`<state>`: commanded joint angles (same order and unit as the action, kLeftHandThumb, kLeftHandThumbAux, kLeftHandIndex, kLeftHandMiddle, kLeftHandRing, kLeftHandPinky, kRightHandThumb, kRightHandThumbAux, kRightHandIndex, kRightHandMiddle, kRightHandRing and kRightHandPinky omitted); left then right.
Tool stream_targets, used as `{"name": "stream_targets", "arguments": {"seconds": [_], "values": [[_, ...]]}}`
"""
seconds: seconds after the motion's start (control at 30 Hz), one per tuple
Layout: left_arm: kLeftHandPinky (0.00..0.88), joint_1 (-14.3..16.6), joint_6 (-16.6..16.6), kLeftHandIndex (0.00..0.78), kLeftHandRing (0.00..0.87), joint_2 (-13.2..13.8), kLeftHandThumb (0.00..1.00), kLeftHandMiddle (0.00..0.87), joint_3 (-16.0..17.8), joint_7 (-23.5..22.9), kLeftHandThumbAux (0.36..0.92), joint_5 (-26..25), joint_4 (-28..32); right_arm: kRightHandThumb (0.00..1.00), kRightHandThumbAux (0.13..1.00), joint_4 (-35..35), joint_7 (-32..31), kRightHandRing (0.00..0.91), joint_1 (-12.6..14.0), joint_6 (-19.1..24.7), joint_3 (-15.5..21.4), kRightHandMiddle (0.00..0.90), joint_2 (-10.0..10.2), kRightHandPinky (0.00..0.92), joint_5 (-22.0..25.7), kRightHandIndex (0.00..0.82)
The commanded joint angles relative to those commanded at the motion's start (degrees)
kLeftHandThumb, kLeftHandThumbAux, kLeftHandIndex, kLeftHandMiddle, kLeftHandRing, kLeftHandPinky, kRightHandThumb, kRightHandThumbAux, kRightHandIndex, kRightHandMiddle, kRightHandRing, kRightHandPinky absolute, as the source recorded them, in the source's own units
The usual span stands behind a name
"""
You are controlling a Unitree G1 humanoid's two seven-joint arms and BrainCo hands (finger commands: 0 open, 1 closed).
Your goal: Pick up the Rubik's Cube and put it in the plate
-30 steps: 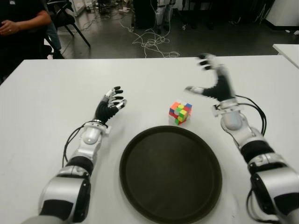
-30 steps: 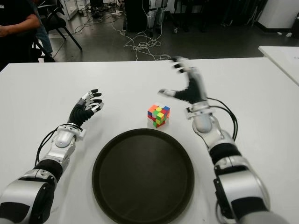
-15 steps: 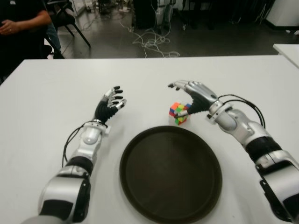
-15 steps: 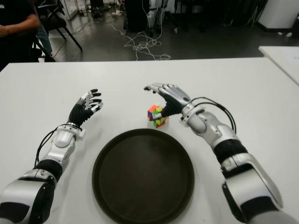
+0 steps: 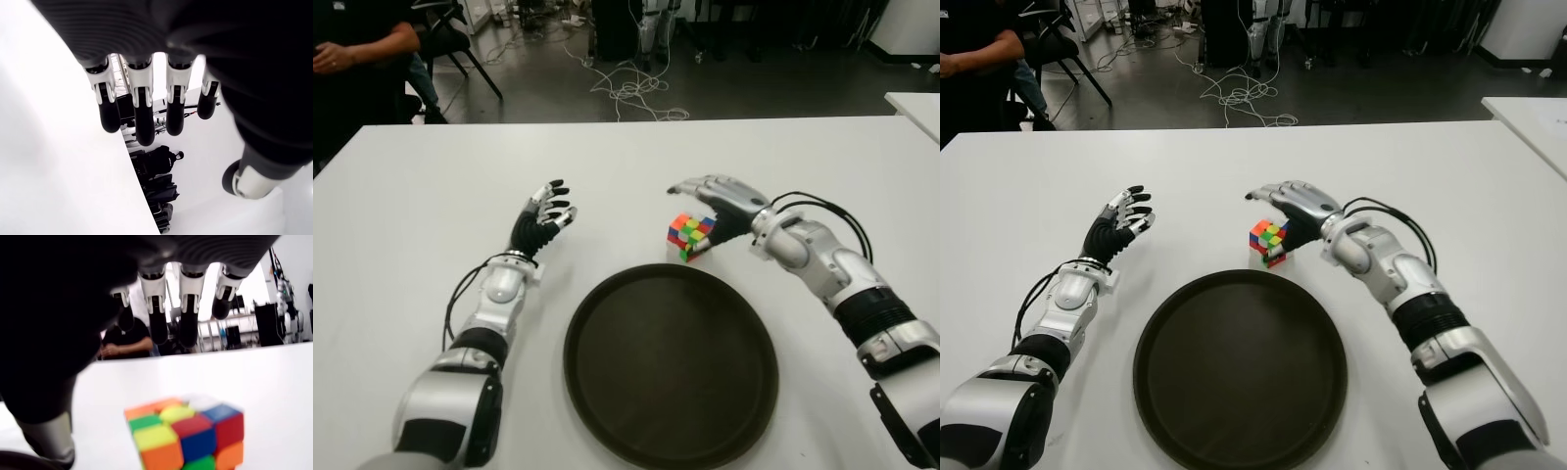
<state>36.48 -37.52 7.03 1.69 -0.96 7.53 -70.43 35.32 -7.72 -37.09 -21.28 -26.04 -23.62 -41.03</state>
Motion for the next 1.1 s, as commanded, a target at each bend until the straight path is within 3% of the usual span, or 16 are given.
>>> {"name": "stream_targets", "arguments": {"seconds": [0.43,0.7,1.1], "values": [[0.219,0.03,0.21,0.129,0.210,0.01,0.104,0.186,0.43,-1.01,0.642,-0.68,-0.10,0.000,0.777,-0.97,-0.41,0.180,0.00,1.45,-1.65,0.192,-0.55,0.139,-1.15,0.165],[0.192,0.02,0.73,0.121,0.191,0.02,0.104,0.169,0.44,-1.38,0.649,-0.69,-0.12,0.000,0.773,-1.29,0.25,0.181,0.32,2.33,-1.46,0.190,-0.42,0.136,-1.29,0.158],[0.220,0.03,1.11,0.128,0.197,-0.07,0.104,0.176,0.65,-1.78,0.662,-0.79,-0.12,0.000,0.777,-1.38,0.96,0.182,0.50,4.03,-1.24,0.199,-0.23,0.122,-1.56,0.171]]}}
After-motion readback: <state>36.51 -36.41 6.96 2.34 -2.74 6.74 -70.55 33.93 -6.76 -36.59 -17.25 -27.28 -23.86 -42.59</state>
